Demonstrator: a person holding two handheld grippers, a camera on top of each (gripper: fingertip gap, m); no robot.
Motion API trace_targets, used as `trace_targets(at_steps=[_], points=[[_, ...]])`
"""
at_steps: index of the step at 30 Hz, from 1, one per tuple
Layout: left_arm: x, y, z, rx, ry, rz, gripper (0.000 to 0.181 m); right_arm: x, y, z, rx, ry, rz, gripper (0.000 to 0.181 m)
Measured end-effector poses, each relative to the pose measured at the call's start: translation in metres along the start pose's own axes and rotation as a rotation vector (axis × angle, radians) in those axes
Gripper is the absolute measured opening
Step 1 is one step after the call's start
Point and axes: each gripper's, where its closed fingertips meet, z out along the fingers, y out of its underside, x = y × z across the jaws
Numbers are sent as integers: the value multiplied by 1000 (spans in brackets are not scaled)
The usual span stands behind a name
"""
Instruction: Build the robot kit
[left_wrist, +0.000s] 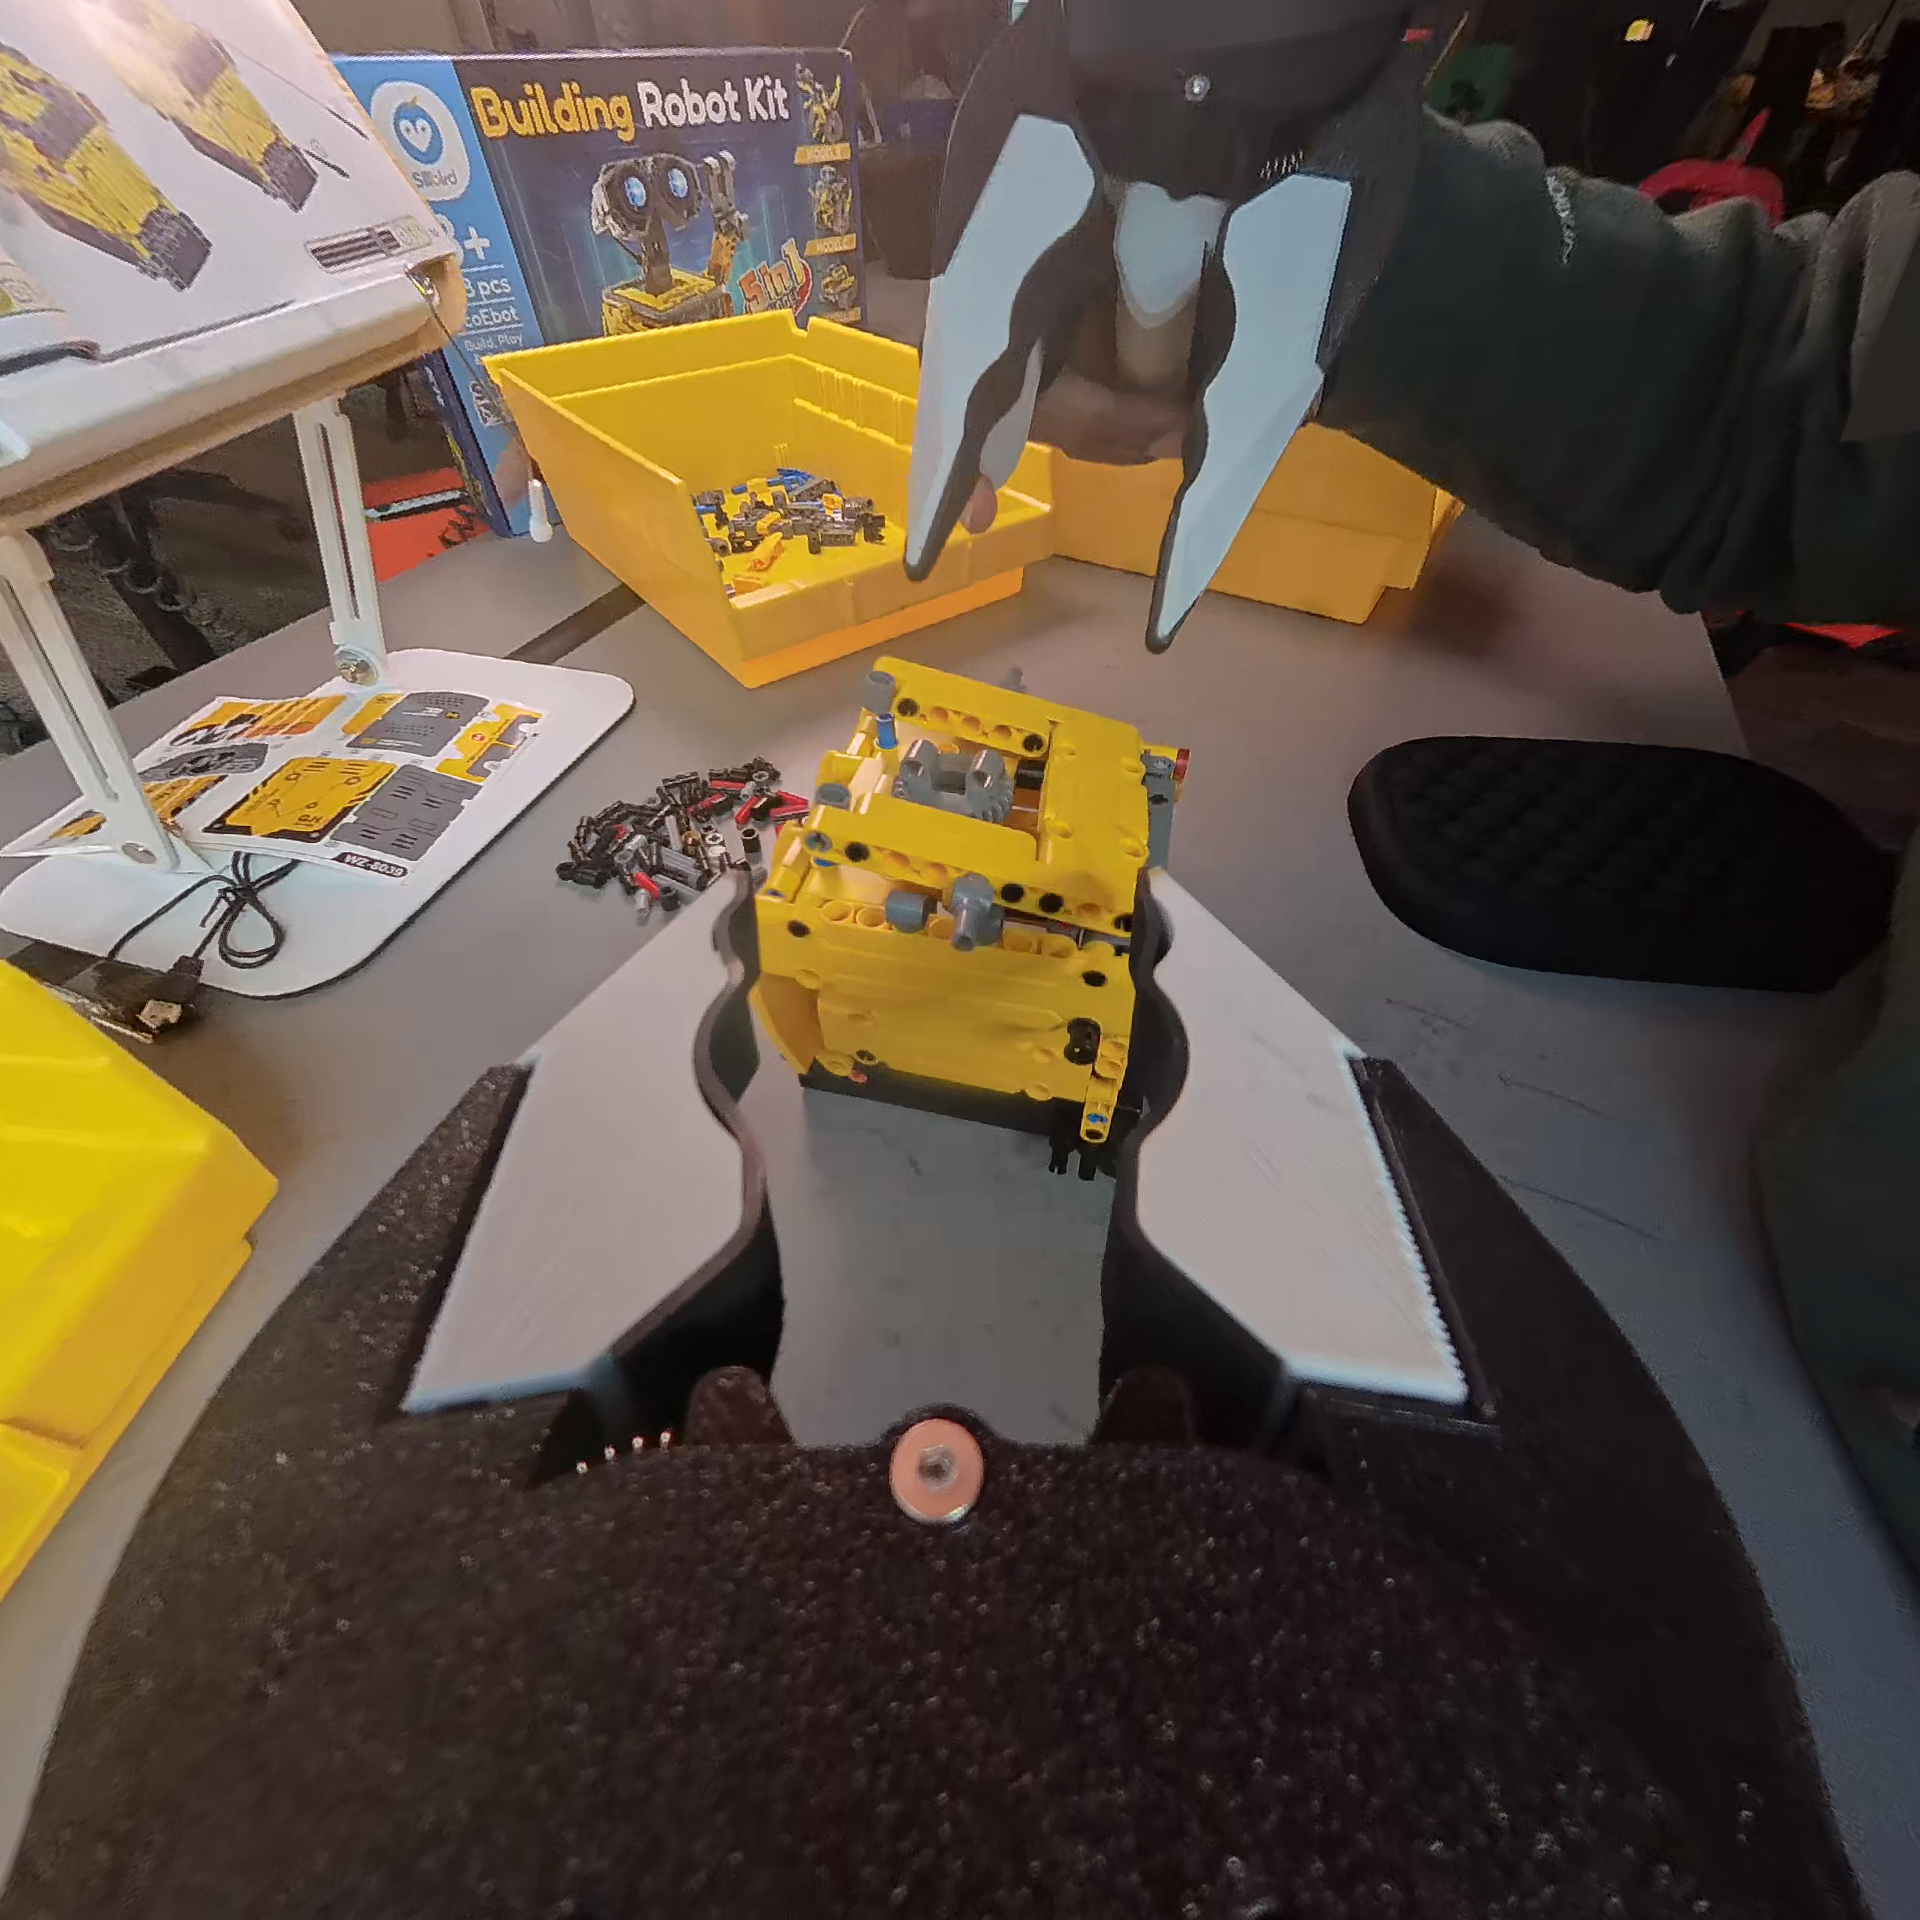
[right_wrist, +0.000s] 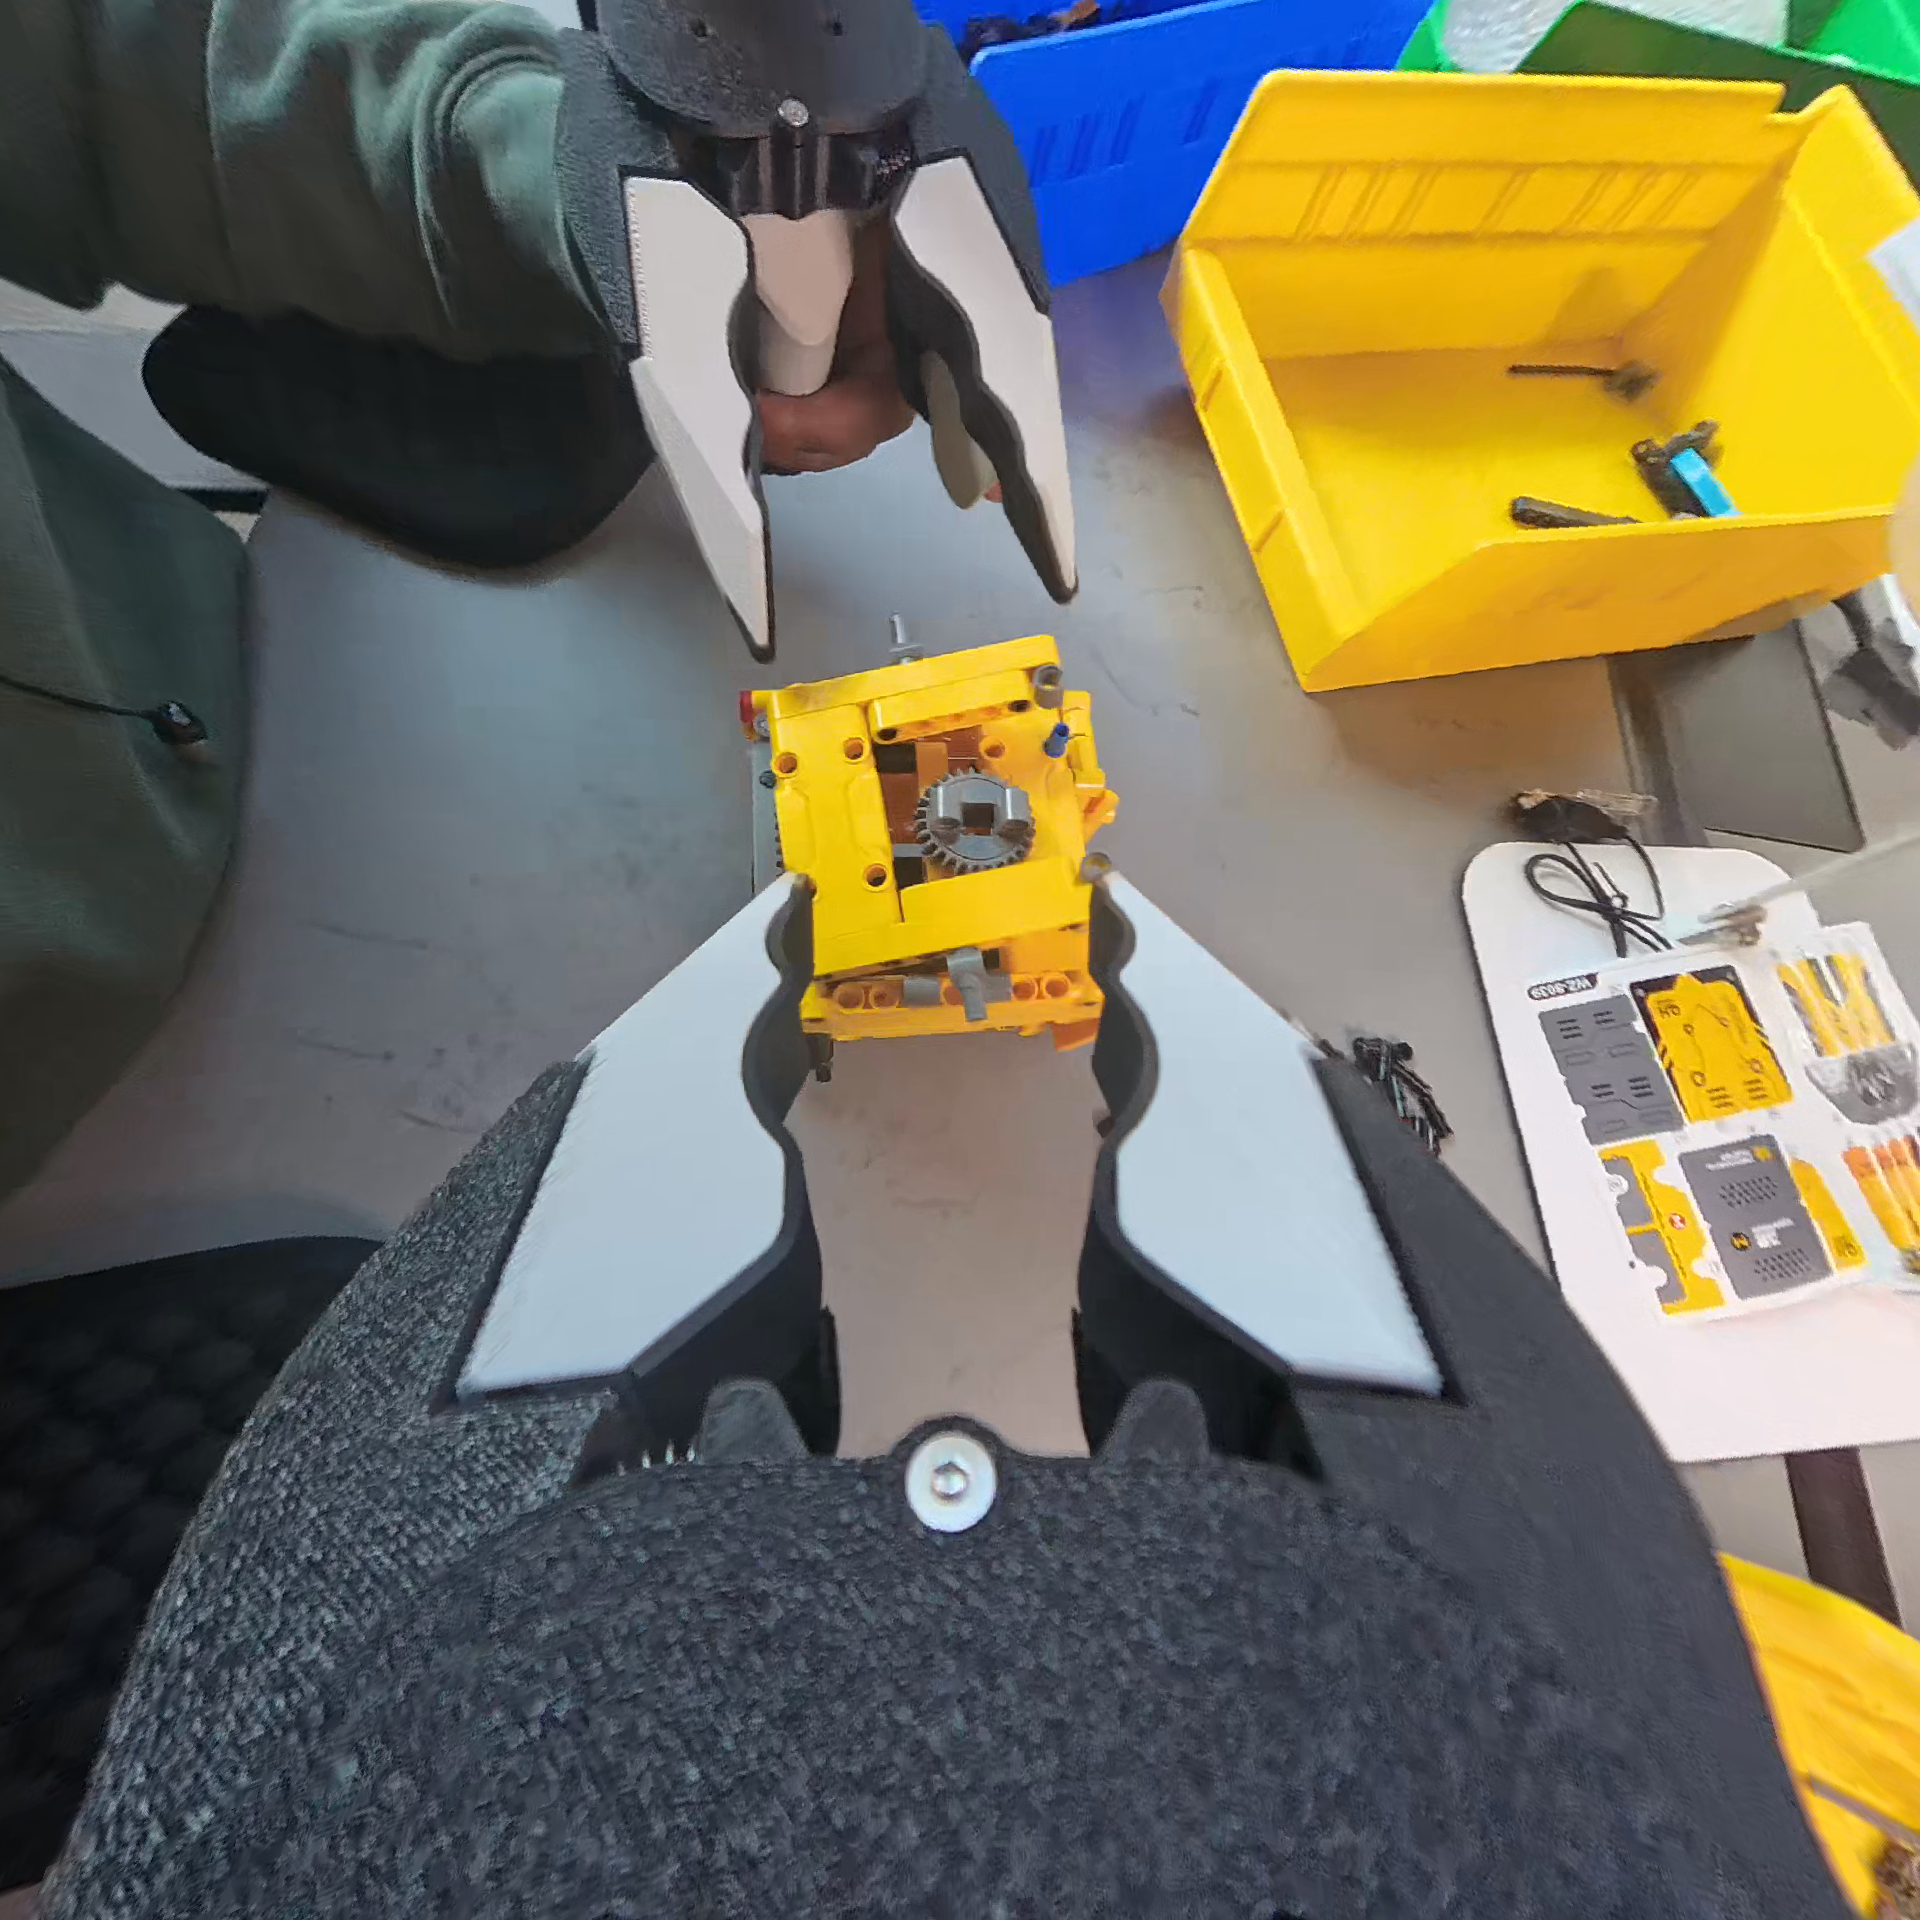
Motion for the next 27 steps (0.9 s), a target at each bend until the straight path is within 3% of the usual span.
trace_targets(at_steps=[3,7,14,18,21,27], points=[[-1,-5,-1,-2,24,13,78,7,7,-1,39,33,58,72],[3,-1,5,-67,63,45,86,3,12,6,51,88,52,80],[-4,12,12,-26,255,-226,111,-20,41,21,53,269,325,89],[5,16,23,-38,347,-239,114,-36,59,36,33,355,396,81],[12,21,28,-91,325,-175,113,-30,58,32,69,360,365,61],[28,29,15,-142,253,-126,109,-8,73,17,51,282,288,54]])
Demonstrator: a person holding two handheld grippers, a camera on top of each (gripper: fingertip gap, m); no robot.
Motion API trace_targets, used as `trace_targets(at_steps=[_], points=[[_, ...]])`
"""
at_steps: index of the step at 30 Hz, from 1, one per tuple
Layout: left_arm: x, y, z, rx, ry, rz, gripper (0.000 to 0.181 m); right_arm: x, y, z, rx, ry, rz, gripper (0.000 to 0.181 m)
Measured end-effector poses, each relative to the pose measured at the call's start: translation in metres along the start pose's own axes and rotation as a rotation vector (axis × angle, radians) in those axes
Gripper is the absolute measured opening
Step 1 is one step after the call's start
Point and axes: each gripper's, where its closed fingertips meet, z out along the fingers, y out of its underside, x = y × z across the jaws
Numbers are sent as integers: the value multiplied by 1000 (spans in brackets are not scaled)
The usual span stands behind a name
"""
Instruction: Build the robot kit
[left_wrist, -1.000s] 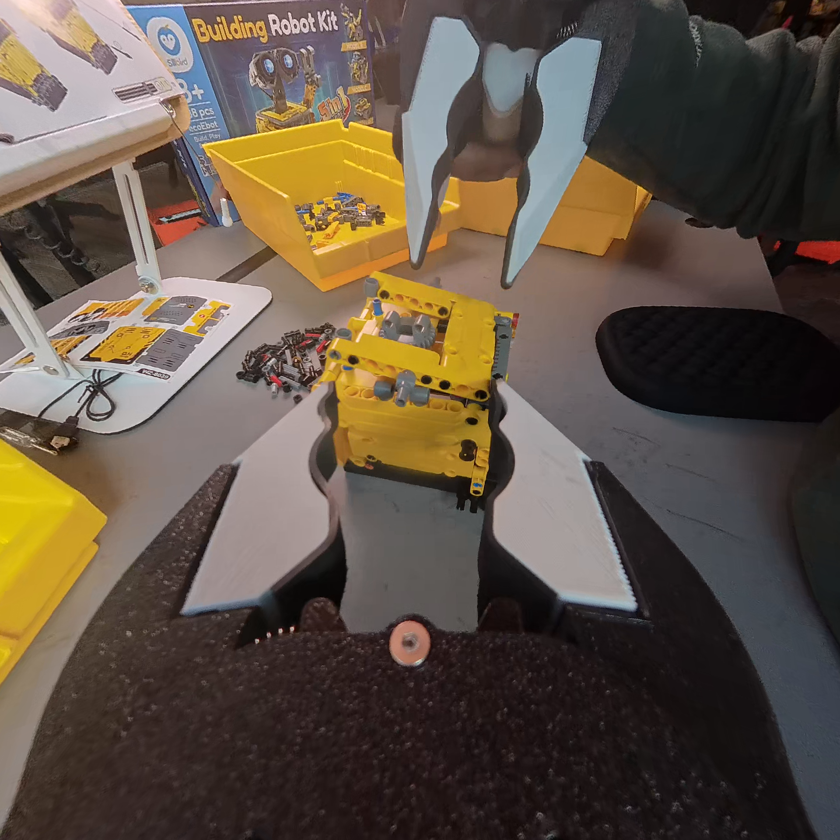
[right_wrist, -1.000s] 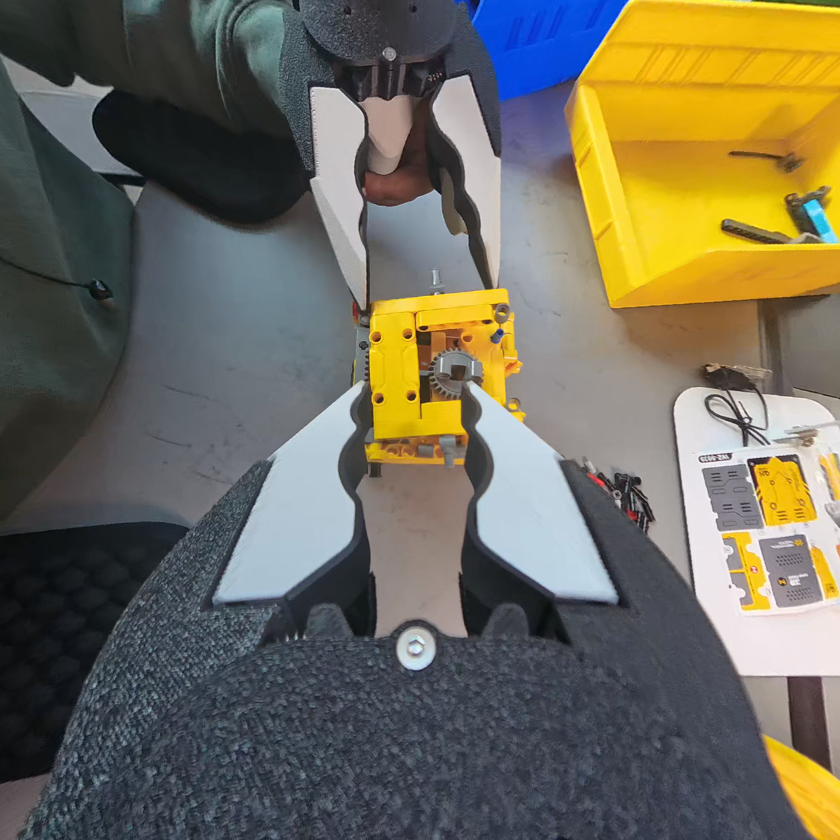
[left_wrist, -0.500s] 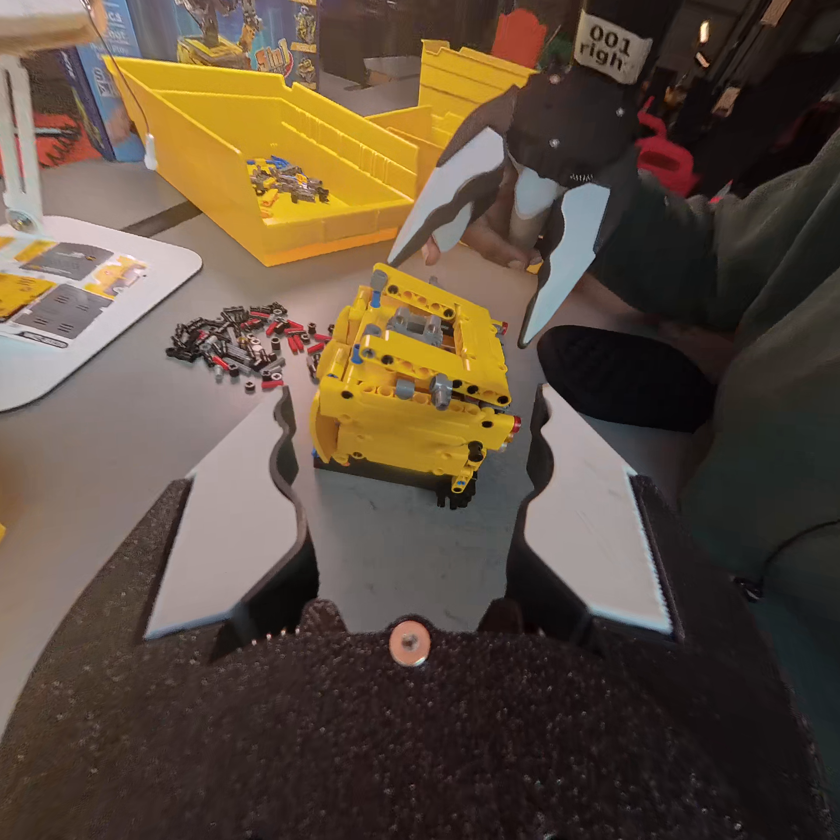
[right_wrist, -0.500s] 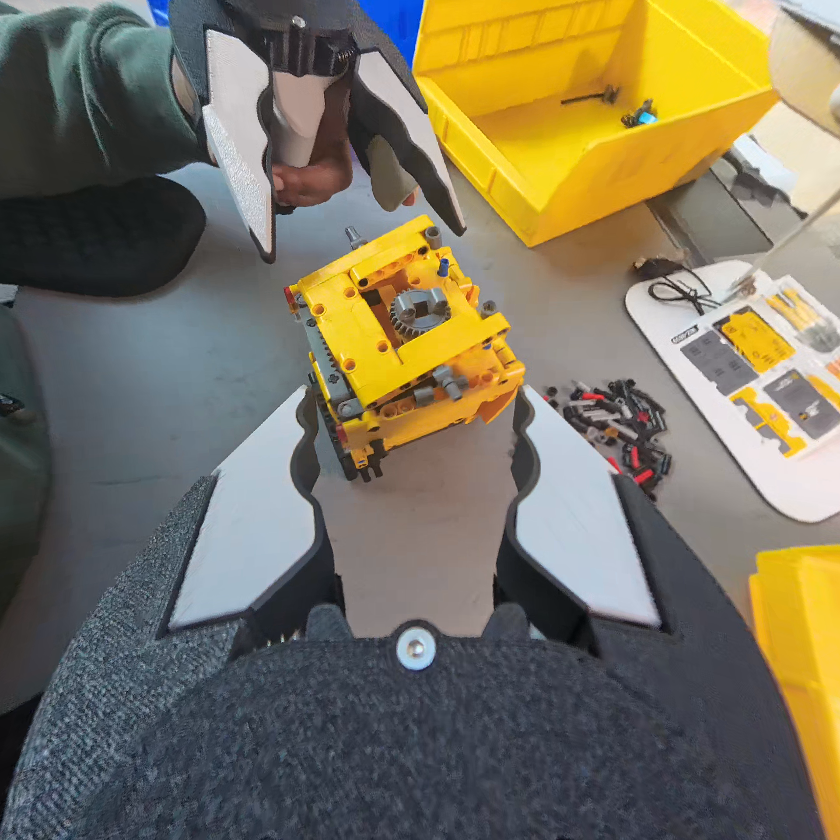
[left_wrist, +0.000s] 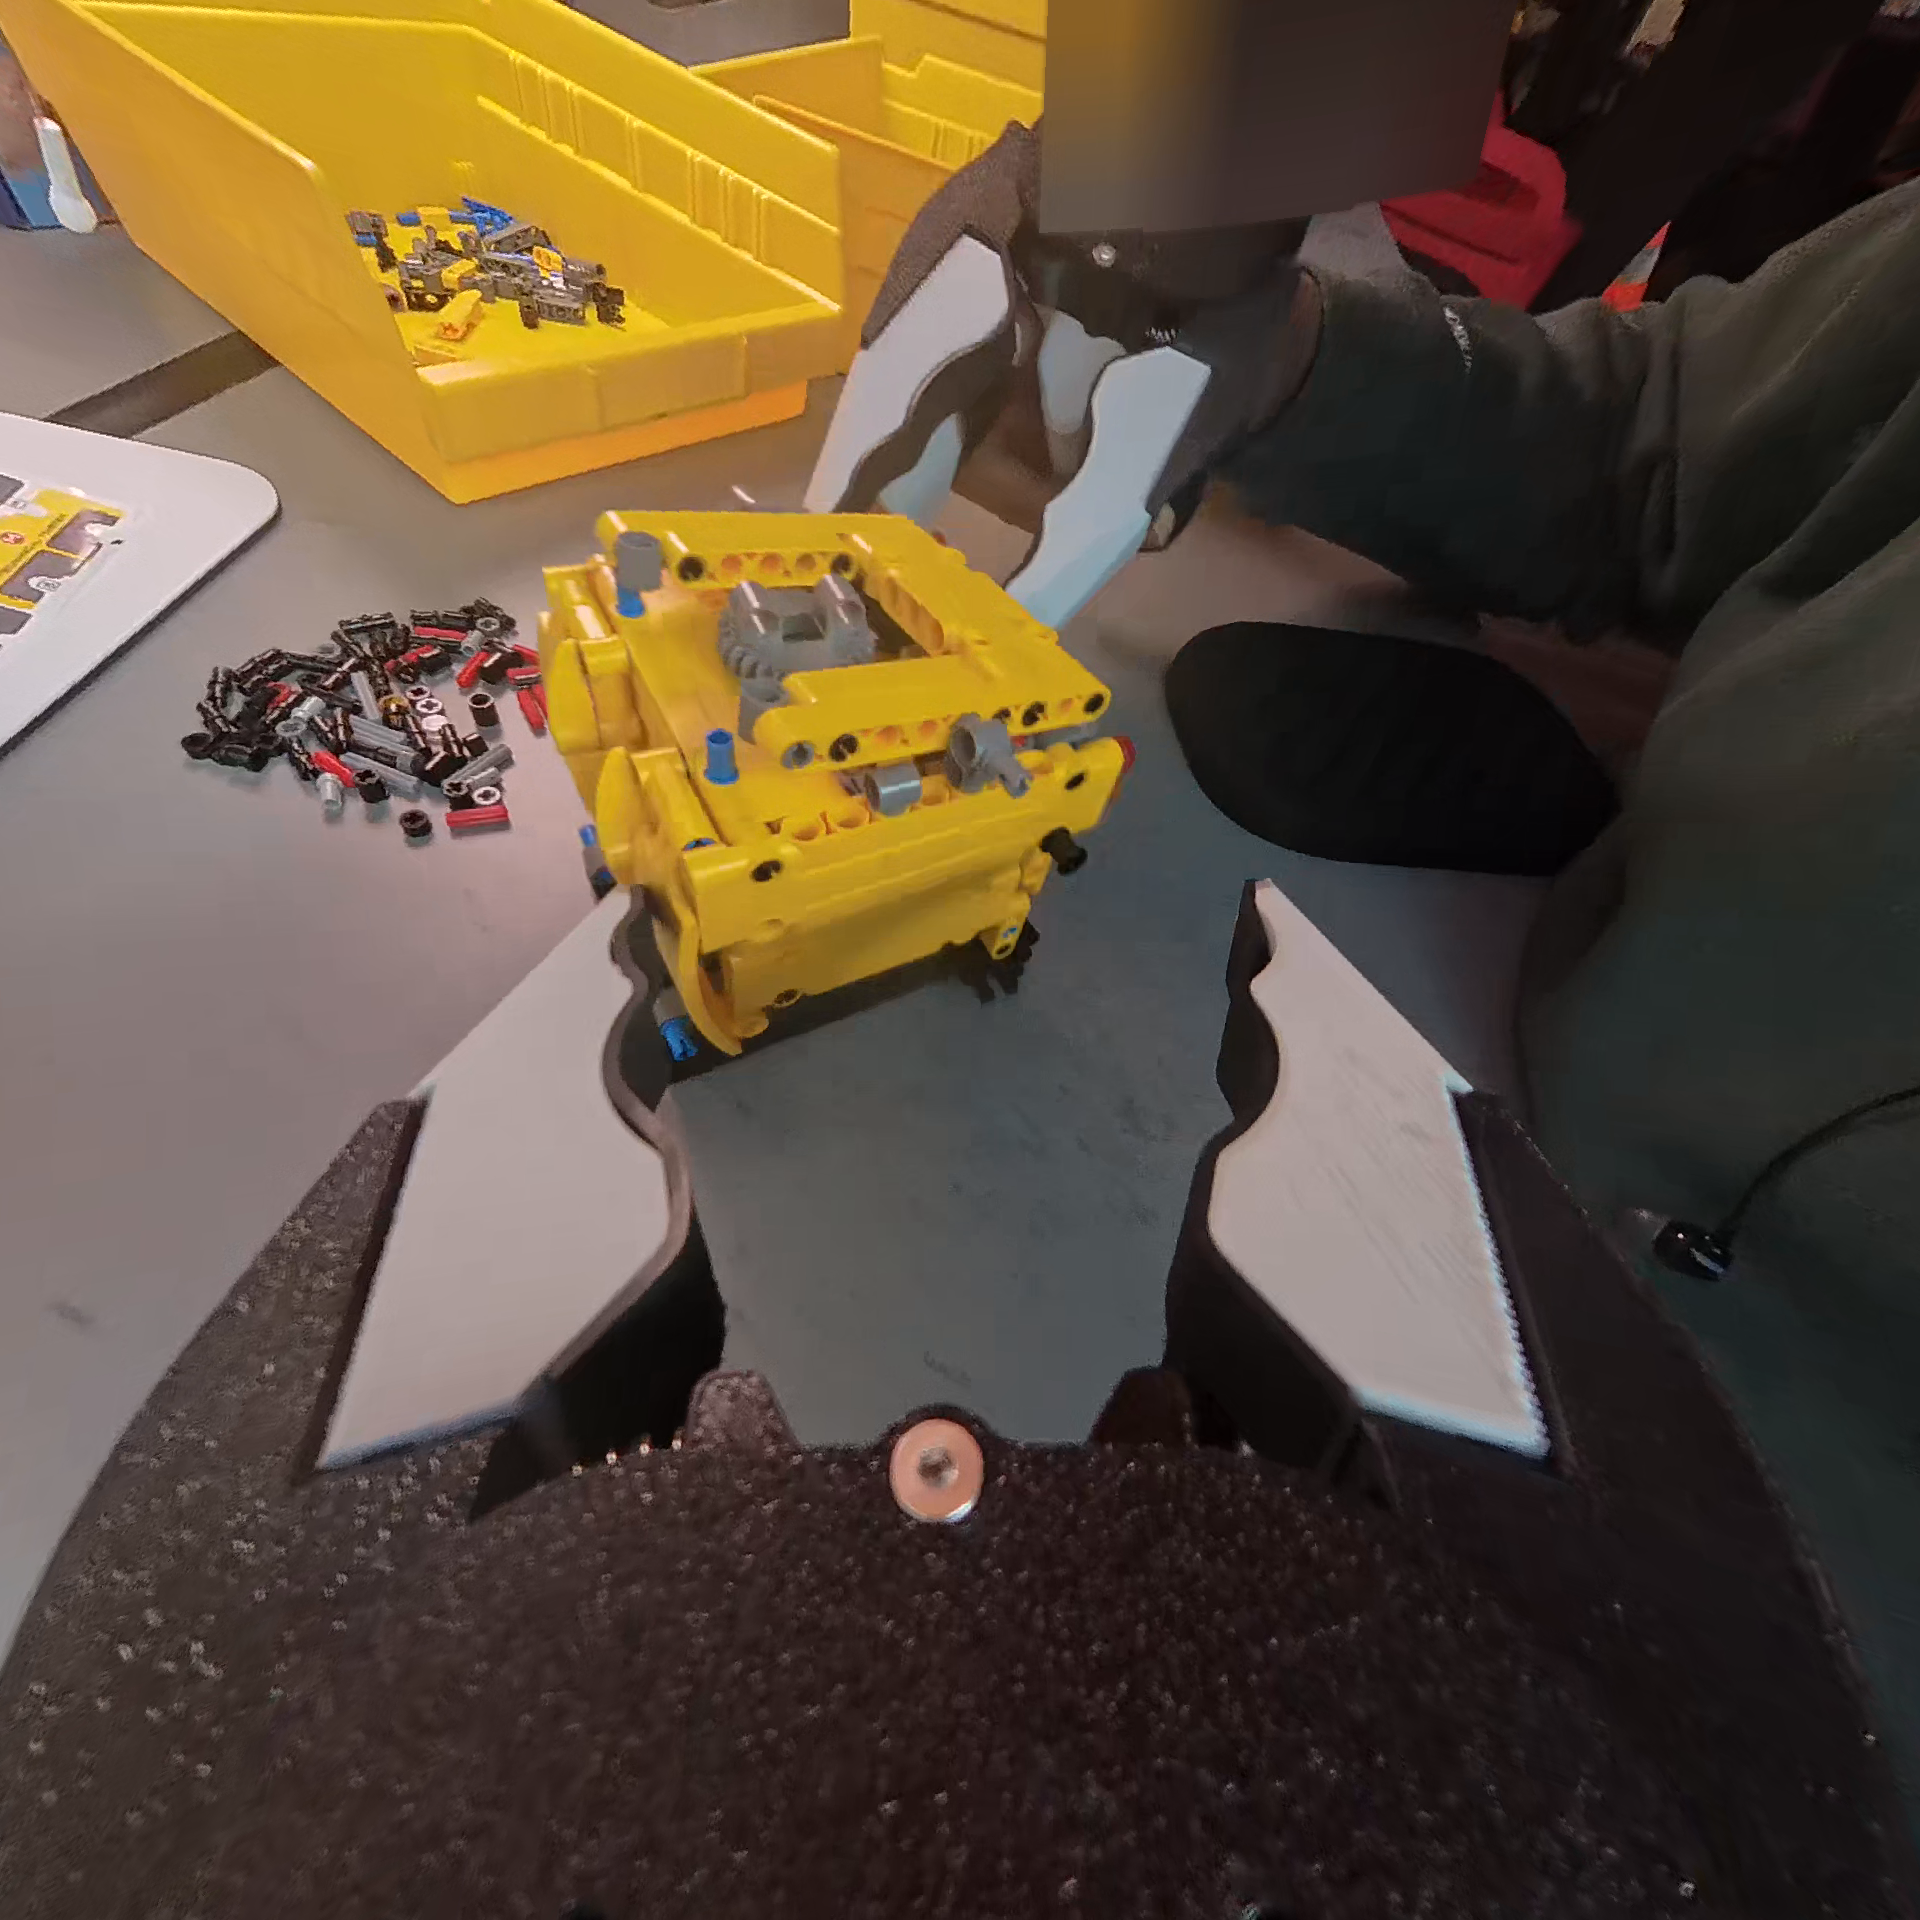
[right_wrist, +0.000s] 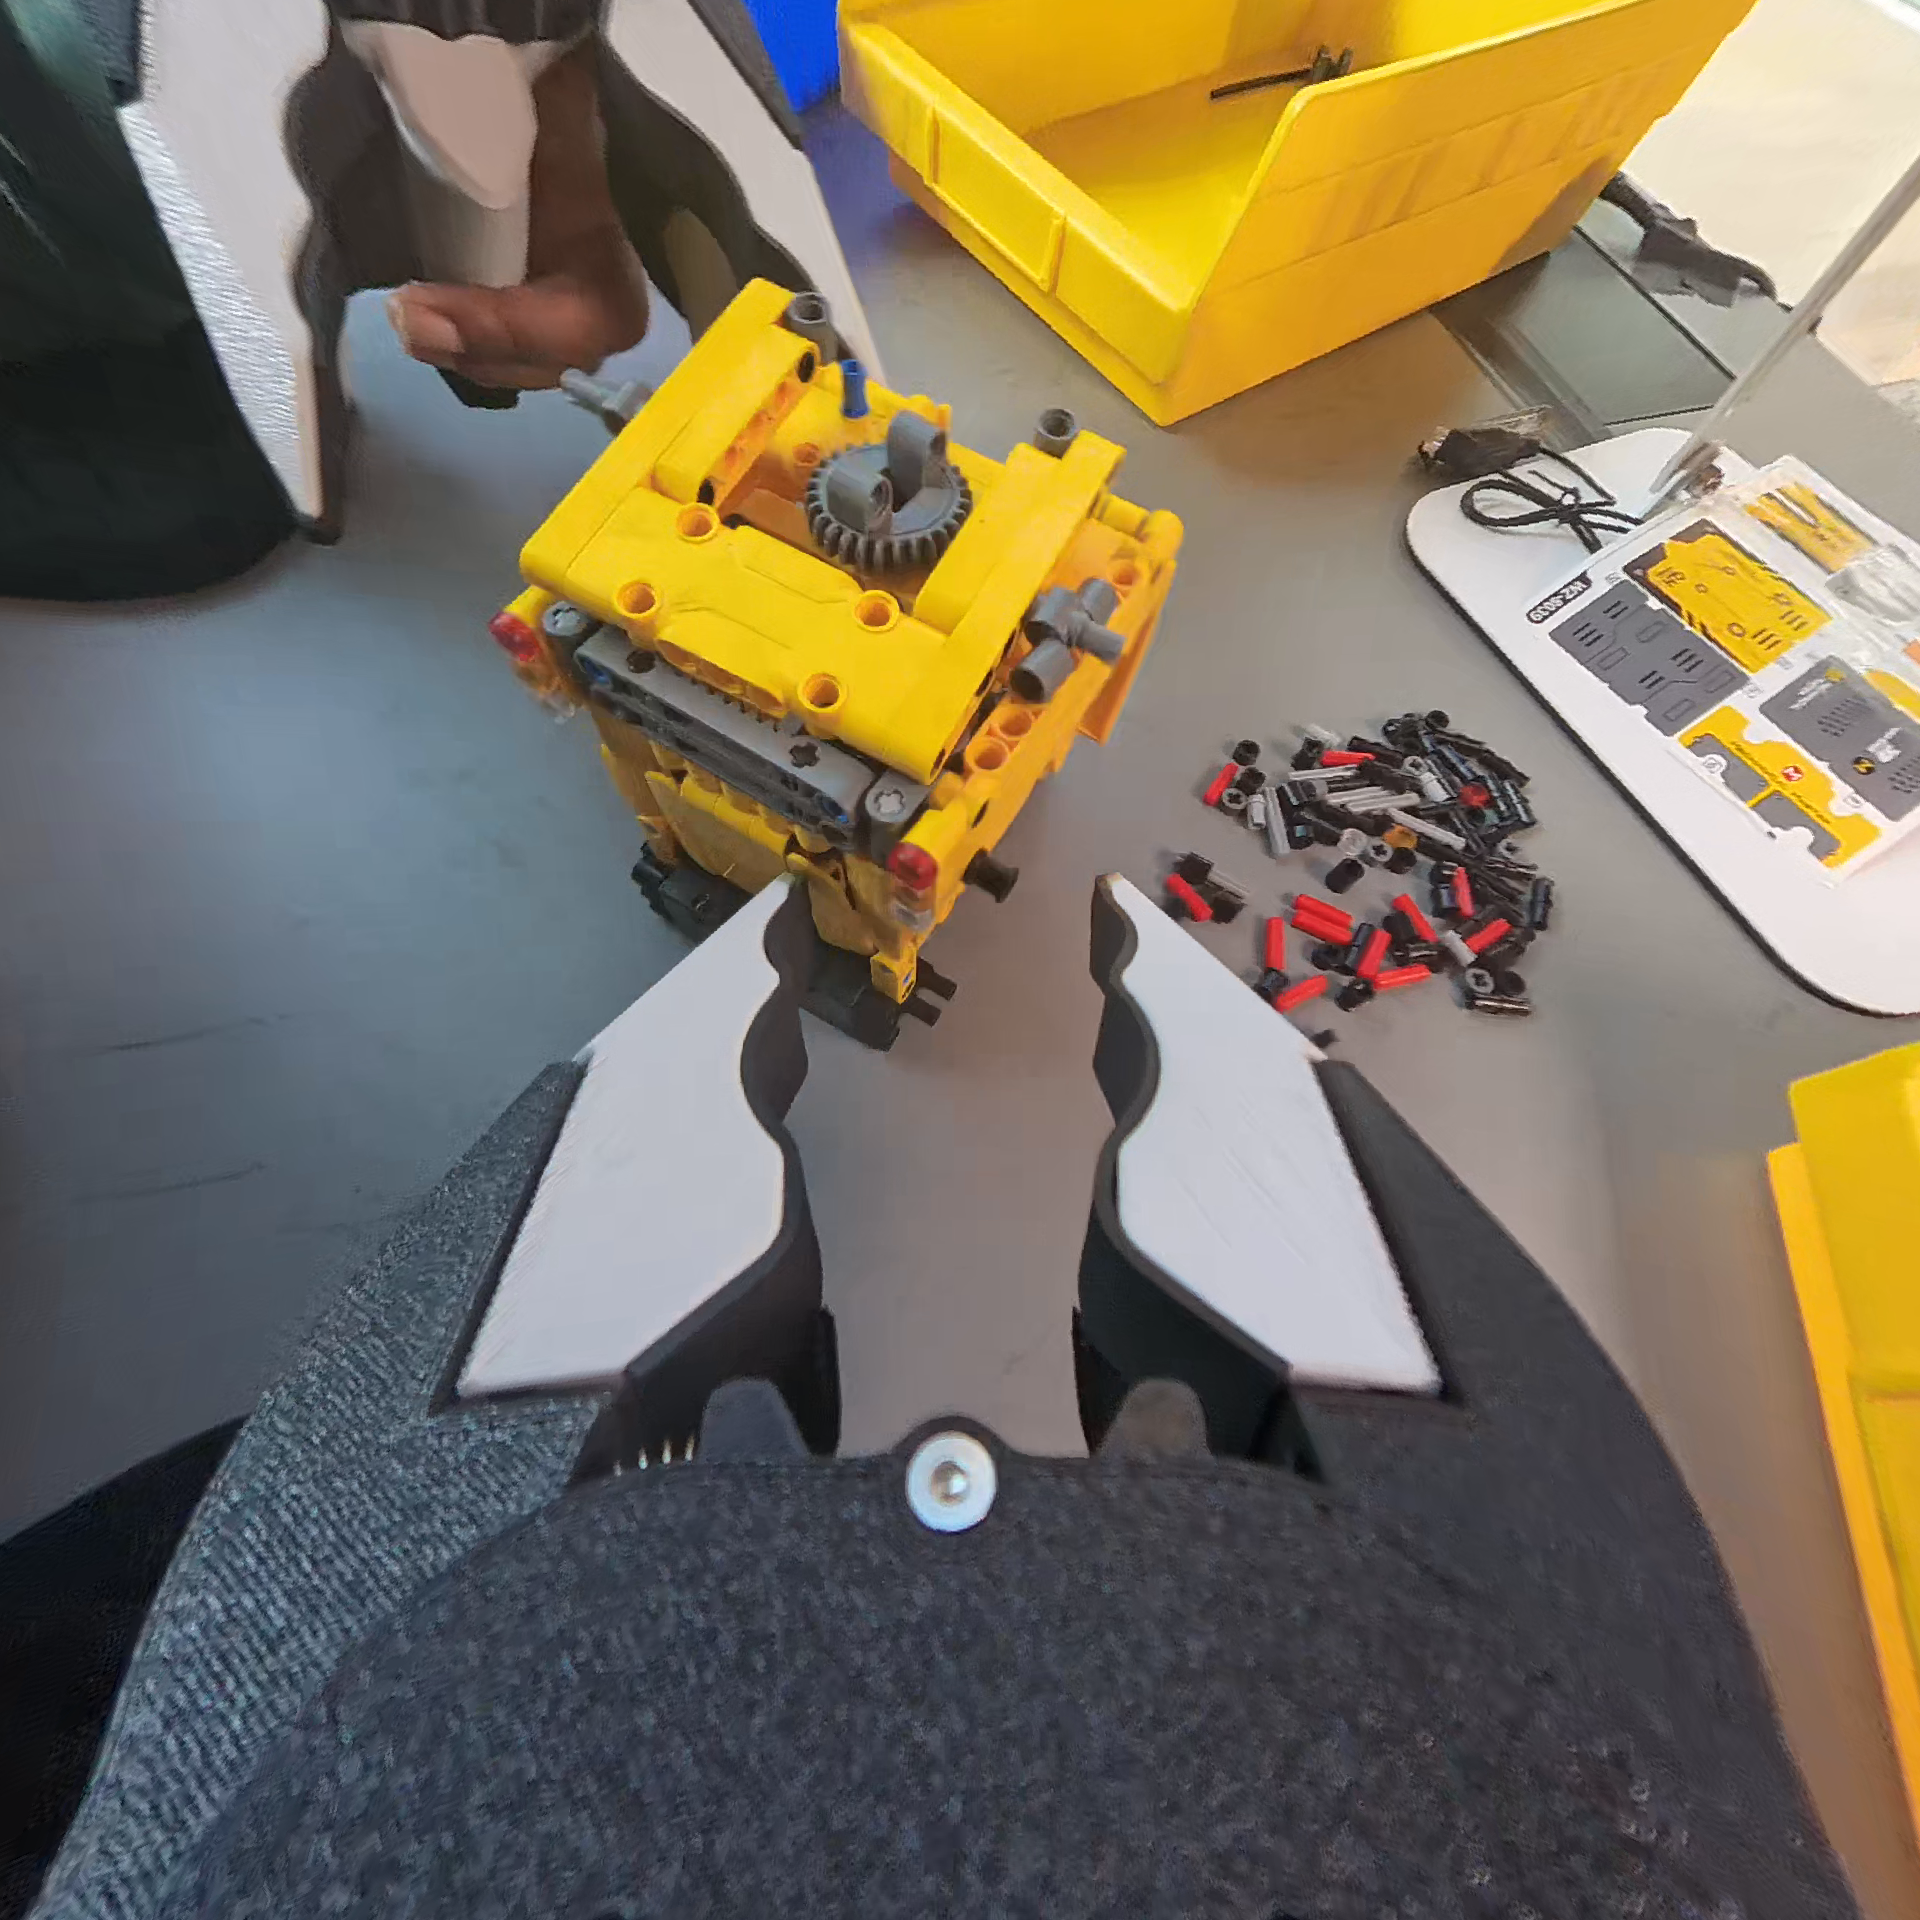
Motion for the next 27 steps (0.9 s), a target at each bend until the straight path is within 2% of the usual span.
trace_targets(at_steps=[2,5,8,12,14,17,19,23,25,27], points=[[8,3,-1,-13,-17,7,105,18,4,-2,-12,15,25,52],[26,6,2,-25,-5,21,101,50,10,-3,-29,131,82,49],[46,5,14,-27,14,51,101,67,17,-14,-39,211,101,56],[81,2,43,-28,121,94,102,60,18,-35,21,168,216,66],[93,3,52,-48,173,132,101,56,21,-47,37,176,268,62],[106,-1,40,-31,272,161,78,45,32,-62,44,182,324,73],[92,-10,26,24,222,156,76,38,37,-72,71,188,359,75],[22,-21,5,107,-5,59,80,-6,25,-80,137,121,409,81],[-6,-16,5,97,-66,16,86,-30,13,-70,157,128,428,90],[-20,-6,15,59,-77,-7,86,-35,11,-53,131,236,441,107]])
